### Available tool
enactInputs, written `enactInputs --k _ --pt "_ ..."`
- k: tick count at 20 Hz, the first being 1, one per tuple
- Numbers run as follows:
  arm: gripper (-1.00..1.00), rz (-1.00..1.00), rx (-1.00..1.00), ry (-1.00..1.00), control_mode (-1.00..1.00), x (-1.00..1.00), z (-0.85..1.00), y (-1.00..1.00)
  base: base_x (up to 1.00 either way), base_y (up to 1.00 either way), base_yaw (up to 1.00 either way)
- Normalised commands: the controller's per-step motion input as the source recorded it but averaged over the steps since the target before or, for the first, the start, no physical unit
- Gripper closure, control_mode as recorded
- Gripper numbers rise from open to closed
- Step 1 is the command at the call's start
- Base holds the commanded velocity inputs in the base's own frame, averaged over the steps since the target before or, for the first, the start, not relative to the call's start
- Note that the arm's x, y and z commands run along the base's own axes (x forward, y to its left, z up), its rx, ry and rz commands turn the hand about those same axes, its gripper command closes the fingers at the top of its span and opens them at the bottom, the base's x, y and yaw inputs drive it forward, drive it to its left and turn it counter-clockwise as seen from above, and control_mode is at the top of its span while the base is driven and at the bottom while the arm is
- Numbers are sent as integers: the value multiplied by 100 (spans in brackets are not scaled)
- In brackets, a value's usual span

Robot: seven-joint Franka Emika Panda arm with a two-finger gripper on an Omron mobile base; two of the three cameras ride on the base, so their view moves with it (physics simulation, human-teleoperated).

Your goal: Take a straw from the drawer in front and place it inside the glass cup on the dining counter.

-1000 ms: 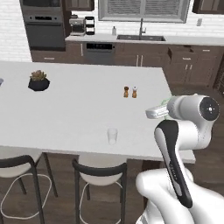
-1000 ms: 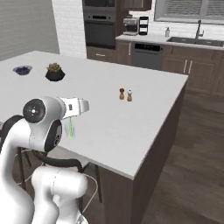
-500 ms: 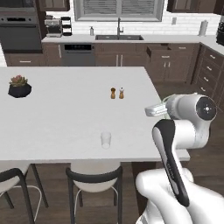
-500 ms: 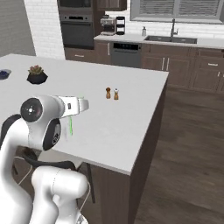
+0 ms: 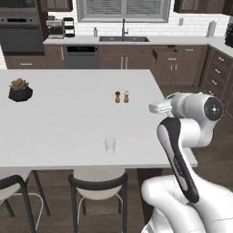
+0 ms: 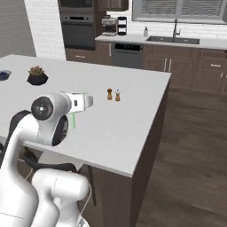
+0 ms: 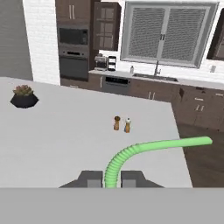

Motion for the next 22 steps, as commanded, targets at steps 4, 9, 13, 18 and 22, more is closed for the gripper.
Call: enactInputs --k 4,9,13,18,22 --pt "100 47 31 -14 -100 1 0 -48 0 0 0" --pt "100 61 23 -16 -100 16 0 -20 0 0 0" --pt "100 61 12 -14 -100 39 0 -2 0 0 0" --pt "100 56 3 -10 -100 63 0 1 0 0 0" --pt "100 51 1 -14 -100 33 0 1 0 0 0"
